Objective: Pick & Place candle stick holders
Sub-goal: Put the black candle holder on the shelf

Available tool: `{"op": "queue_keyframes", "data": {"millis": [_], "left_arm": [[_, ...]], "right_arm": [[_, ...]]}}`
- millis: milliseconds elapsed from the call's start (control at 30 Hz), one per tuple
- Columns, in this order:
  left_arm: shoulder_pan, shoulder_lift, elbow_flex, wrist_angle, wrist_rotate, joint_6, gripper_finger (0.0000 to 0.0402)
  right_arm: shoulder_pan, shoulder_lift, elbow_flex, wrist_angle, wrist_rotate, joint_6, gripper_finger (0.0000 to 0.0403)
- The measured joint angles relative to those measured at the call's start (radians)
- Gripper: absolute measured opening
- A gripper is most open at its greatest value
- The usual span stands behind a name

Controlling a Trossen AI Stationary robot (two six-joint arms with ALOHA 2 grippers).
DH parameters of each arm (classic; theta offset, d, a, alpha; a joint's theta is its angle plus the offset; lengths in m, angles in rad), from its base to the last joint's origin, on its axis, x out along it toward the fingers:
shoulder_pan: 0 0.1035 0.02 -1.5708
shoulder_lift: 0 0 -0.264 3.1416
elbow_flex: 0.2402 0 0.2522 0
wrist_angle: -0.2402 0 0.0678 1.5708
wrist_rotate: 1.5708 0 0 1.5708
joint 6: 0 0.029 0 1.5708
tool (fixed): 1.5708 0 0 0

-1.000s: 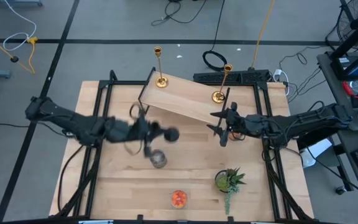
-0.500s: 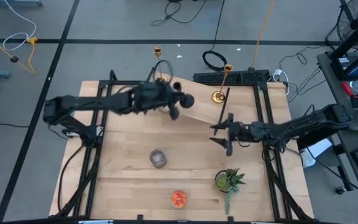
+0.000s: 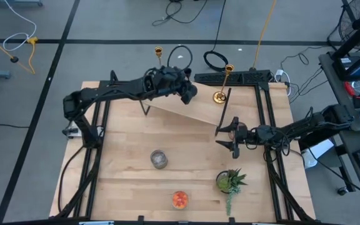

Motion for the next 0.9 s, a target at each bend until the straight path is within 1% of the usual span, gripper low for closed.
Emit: {"op": "queue_keyframes", "data": {"millis": [100, 367, 500, 600, 767, 900], "left_arm": [[0.018, 0.006, 0.0, -0.004, 0.0, -0.003, 0.002], [0.043, 0.005, -0.004, -0.036, 0.002, -0.018, 0.0012], [0.043, 0.029, -0.005, -0.042, -0.001, -0.018, 0.0018], [0.044, 0.049, -0.005, 0.007, -0.003, -0.018, 0.0015], [0.055, 0.063, -0.004, 0.012, -0.009, -0.005, 0.0012], [0.069, 0.063, -0.005, 0.01, -0.006, -0.006, 0.0028]], "right_arm": [[0.0, 0.0, 0.0, 0.006, 0.0, -0.01, 0.0242], [0.0, 0.0, 0.0, 0.015, 0.002, -0.005, 0.0242], [0.0, 0.0, 0.0, 0.021, 0.002, -0.004, 0.0242], [0.0, 0.0, 0.0, 0.022, 0.002, -0.004, 0.0242], [0.0, 0.0, 0.0, 0.022, 0.002, -0.004, 0.0242], [0.0, 0.0, 0.0, 0.02, 0.002, -0.004, 0.0242]]}}
